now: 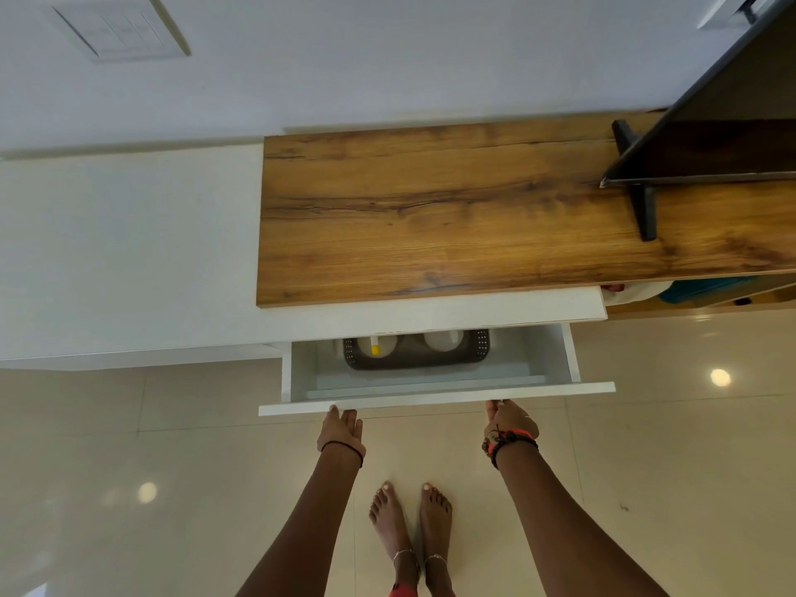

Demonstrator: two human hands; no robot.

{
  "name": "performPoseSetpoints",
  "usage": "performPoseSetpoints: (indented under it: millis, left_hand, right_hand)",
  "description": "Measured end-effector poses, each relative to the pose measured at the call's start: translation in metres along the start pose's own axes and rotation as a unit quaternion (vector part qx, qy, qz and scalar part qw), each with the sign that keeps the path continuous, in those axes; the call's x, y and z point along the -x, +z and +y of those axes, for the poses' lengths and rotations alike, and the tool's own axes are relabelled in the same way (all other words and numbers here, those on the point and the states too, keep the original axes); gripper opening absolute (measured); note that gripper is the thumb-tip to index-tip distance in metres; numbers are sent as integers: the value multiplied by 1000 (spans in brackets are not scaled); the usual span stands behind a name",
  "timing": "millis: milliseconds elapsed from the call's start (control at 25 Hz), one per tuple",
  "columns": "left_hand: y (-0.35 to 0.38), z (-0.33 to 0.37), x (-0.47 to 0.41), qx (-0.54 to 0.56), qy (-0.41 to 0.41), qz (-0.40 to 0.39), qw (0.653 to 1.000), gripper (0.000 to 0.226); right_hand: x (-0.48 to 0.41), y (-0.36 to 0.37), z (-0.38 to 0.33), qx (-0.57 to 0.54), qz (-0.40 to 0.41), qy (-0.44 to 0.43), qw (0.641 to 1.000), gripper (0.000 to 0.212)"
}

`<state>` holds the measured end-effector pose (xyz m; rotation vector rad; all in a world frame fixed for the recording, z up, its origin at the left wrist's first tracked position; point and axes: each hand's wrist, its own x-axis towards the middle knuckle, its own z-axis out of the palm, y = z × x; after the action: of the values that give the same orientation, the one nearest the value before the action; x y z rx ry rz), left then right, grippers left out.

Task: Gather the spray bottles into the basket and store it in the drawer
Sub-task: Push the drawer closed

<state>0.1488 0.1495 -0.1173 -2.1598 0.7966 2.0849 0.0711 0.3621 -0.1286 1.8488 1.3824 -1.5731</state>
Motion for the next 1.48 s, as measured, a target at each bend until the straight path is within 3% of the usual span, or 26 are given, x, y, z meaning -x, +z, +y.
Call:
performPoseSetpoints:
  millis: [40, 80, 120, 160, 200, 280, 720, 1480]
  left_hand:
    - [3, 4, -1, 50, -19, 2, 999, 49]
    - [4, 7, -1, 66, -27, -4, 997, 52]
    - [5, 9, 3, 99, -31, -10, 995, 56]
    - [7, 12, 3, 105, -26, -10, 994, 60]
    - [9, 14, 4, 119, -25, -12, 993, 63]
    - [14, 15, 5, 124, -27, -16, 992, 67]
    - [41, 36, -18, 169, -17, -41, 985, 74]
    - [59, 51, -28, 149, 40, -57, 986, 72]
  right_hand:
    - [3, 3, -3, 57, 15, -58, 997, 43]
    - [4, 6, -4, -45, 20, -26, 998, 43]
    - [9, 9, -6, -187, -36, 28, 981, 42]
    - [12, 14, -10, -232, -81, 36, 969, 42]
    - [19, 15, -9, -184, -78, 4, 980, 45]
    - [25, 16, -13, -190, -70, -31, 979, 53]
    - [14, 44, -48, -192, -84, -18, 978, 66]
    - [8, 57, -72, -153, -129, -20, 980, 72]
